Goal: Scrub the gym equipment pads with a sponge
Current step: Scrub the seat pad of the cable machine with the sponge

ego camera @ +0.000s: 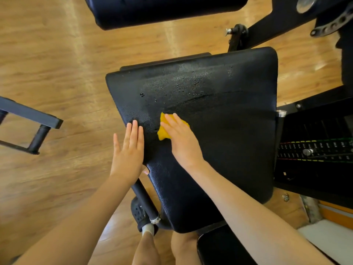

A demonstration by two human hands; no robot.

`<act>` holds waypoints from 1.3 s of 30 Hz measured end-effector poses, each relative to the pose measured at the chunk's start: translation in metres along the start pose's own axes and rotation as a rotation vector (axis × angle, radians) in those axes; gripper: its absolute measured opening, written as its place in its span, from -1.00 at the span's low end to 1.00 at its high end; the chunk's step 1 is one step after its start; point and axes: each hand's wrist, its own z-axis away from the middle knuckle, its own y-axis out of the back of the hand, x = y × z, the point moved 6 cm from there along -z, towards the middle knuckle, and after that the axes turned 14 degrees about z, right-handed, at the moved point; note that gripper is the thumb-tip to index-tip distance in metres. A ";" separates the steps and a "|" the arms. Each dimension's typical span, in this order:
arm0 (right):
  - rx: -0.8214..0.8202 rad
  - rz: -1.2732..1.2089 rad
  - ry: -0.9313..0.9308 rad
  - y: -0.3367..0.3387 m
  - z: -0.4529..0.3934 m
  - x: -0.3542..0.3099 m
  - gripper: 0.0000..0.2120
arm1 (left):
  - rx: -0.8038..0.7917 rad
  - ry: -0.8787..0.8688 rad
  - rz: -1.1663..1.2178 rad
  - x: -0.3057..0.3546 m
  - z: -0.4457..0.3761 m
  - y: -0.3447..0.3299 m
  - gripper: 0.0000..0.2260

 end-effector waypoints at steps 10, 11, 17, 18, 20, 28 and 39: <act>0.127 0.063 -0.731 0.032 0.004 0.108 -0.55 | -0.138 0.083 0.143 -0.004 0.017 -0.012 0.01; 0.123 0.089 -0.660 0.025 -0.003 0.087 -0.54 | -0.134 0.093 0.151 -0.003 0.016 -0.012 -0.01; 0.014 0.010 0.045 -0.026 -0.019 -0.066 -0.54 | -0.098 0.179 0.297 -0.008 0.021 -0.012 0.08; 0.016 -0.025 0.057 -0.027 -0.018 -0.067 -0.56 | -0.089 0.206 0.336 -0.010 0.023 -0.012 0.10; 0.051 -0.033 0.079 -0.021 -0.019 -0.061 -0.58 | -0.074 0.249 0.399 -0.013 0.028 -0.012 0.11; -0.045 0.210 0.465 -0.020 -0.055 -0.084 -0.56 | -0.093 0.249 0.428 -0.016 0.025 -0.011 0.11; -0.034 0.183 -0.029 0.024 -0.044 0.056 -0.43 | -0.118 0.078 0.235 -0.003 0.006 0.002 0.10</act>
